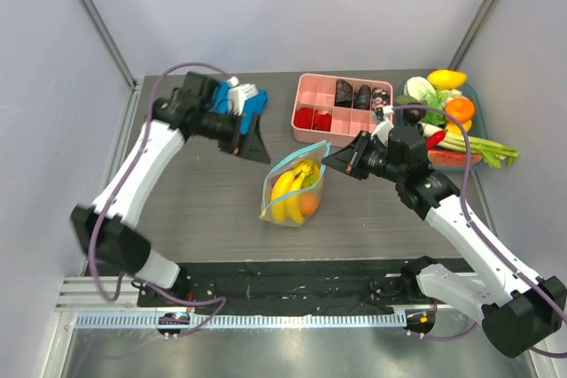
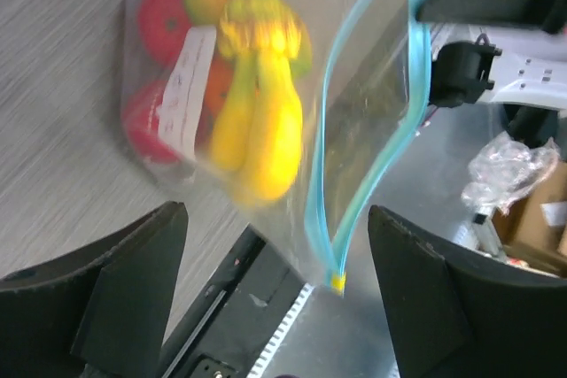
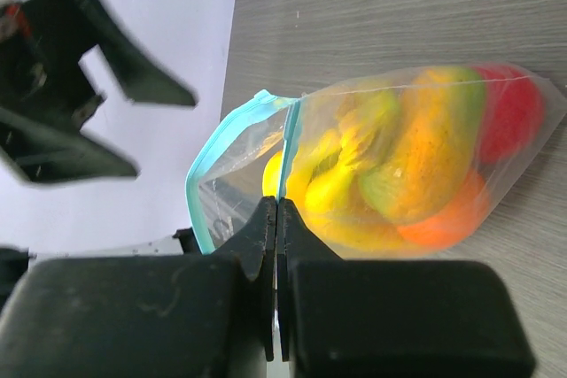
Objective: Place the food in the zip-top bag and seal the zipper
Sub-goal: Adjust the zipper food storage bag at the center of the board.
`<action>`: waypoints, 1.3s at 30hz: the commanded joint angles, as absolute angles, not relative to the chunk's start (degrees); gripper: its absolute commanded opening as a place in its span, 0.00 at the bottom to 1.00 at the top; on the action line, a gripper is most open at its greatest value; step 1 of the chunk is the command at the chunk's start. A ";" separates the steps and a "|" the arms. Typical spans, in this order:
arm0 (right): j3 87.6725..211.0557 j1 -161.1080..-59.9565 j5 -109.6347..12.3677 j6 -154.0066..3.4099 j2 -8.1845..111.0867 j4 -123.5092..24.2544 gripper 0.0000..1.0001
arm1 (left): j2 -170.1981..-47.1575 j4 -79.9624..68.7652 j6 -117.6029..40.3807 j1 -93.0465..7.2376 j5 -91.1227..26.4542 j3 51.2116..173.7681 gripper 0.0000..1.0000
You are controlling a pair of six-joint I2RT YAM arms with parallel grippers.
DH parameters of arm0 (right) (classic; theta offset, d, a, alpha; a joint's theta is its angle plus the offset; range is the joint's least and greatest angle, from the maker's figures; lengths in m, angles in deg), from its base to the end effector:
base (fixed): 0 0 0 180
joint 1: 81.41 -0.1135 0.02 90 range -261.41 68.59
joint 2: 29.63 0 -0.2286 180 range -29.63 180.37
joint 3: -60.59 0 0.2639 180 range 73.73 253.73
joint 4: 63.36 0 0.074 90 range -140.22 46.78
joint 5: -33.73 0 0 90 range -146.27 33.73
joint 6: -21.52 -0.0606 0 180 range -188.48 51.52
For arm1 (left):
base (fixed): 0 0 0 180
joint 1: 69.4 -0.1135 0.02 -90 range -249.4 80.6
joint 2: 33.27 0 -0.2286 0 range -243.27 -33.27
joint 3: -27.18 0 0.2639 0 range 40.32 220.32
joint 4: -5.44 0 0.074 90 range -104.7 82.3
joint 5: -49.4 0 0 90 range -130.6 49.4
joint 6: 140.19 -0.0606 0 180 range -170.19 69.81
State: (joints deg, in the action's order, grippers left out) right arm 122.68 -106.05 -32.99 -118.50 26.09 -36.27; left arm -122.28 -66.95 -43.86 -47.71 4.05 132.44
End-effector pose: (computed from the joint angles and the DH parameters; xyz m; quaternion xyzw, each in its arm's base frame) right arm 0.2398 0.1363 0.2858 0.0651 0.8113 0.4696 0.3420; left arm 0.2952 -0.1633 0.3187 0.2279 0.8622 -0.4178 0.1734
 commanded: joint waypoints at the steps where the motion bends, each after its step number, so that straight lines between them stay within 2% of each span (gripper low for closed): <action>1: 122.16 -106.19 -36.67 -120.78 24.42 -40.82 0.01 | -107.12 -61.14 -52.43 -49.45 6.34 122.70 0.87; 5: 121.54 -105.84 -37.99 -122.09 24.33 -41.52 0.01 | -95.52 -59.83 -59.41 -49.28 6.34 107.60 0.91; 8: 121.45 -105.75 -38.43 -122.71 24.77 -43.01 0.01 | -90.58 -52.98 -54.79 -48.32 2.30 102.56 0.91; 14: 122.42 -105.58 -39.05 -121.84 24.95 -42.40 0.01 | -97.95 -48.84 -47.74 -40.77 -6.56 106.94 0.88; 18: 122.33 -105.22 -39.22 -121.13 24.69 -42.14 0.01 | -100.59 -44.54 -43.79 -38.38 -10.09 107.29 0.93; 21: 122.33 -105.14 -39.49 -120.17 24.51 -41.61 0.01 | -102.61 -42.51 -41.67 -38.20 -10.71 108.34 0.92; 25: 122.42 -105.14 -39.05 -119.37 24.68 -41.35 0.01 | -104.20 -40.49 -38.78 -37.94 -9.83 110.28 0.85; 29: 122.33 -105.14 -38.78 -118.67 24.77 -41.43 0.01 | -106.65 -40.31 -37.27 -37.85 -11.76 111.77 0.71; 35: 122.16 -105.22 -38.87 -118.23 24.60 -41.52 0.01 | -111.14 -42.94 -38.41 -36.97 -11.50 115.02 0.64; 36: 122.07 -105.14 -38.87 -118.14 24.69 -41.61 0.01 | -111.84 -43.90 -38.50 -36.89 -11.24 115.72 0.61; 37: 122.16 -105.14 -38.79 -117.71 24.60 -41.52 0.01 | -112.11 -44.17 -38.68 -36.88 -11.07 115.90 0.49; 39: 122.16 -105.22 -38.70 -117.27 24.60 -41.52 0.01 | -112.20 -44.61 -38.68 -36.88 -11.06 116.69 0.34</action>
